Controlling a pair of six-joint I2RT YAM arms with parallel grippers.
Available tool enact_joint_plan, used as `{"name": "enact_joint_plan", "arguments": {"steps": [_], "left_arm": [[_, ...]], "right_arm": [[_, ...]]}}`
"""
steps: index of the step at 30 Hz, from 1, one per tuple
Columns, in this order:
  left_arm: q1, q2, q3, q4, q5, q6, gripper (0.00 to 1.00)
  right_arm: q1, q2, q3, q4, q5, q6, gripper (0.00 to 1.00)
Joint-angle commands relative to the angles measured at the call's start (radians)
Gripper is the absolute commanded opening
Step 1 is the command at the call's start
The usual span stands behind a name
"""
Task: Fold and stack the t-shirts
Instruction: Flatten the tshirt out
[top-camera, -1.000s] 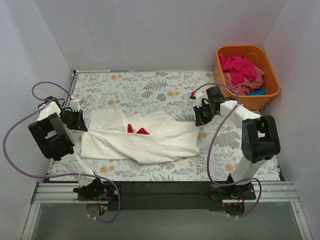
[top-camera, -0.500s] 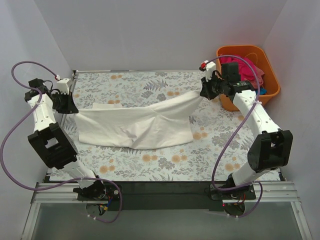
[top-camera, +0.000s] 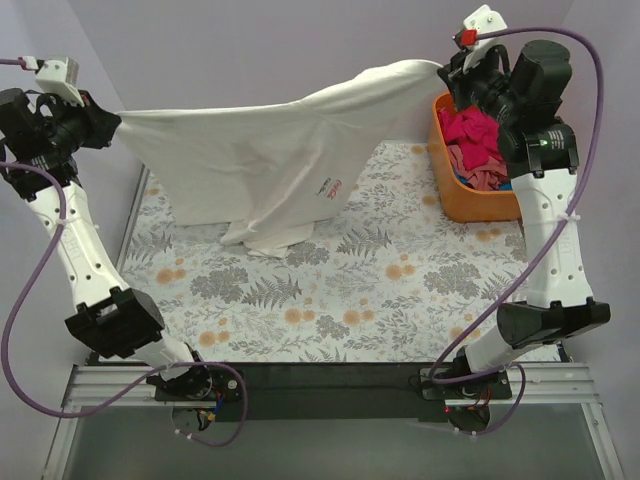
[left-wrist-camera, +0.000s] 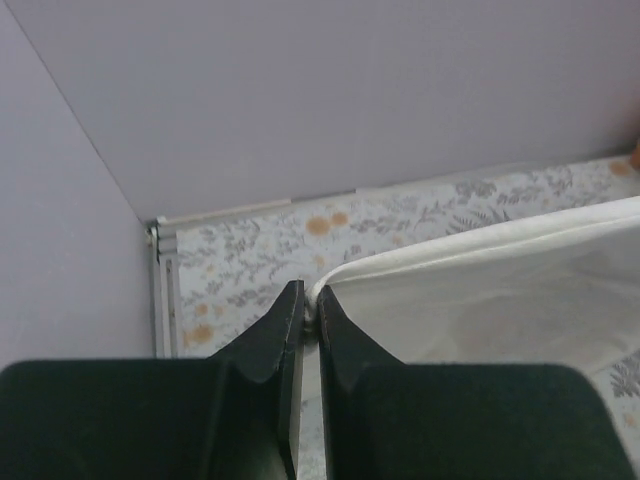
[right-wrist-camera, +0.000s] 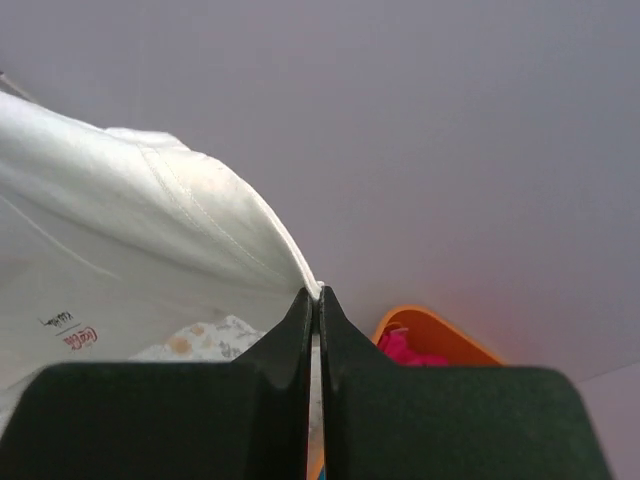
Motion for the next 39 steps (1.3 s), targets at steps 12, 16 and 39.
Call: {"name": "enact_joint_plan", "arguments": {"steps": [12,16,39], "left_arm": [[0.011,-0.652,-0.327,0.538,-0.357,-0.121,0.00],[0.011,-0.672,-0.236,0.535,-0.446,-0.075,0.00],[0.011,-0.679,-0.751,0.391,-0.101,0.113,0.00]], "right_arm": [[-0.016,-0.473,-0.150,0.401,0.235,-0.162,0.01],[-0.014,-0.502,-0.081,0.450,0.253,-0.244,0.01],[0.018,-0.438,-0.786,0.702,-0.017,-0.365,0.01]]}}
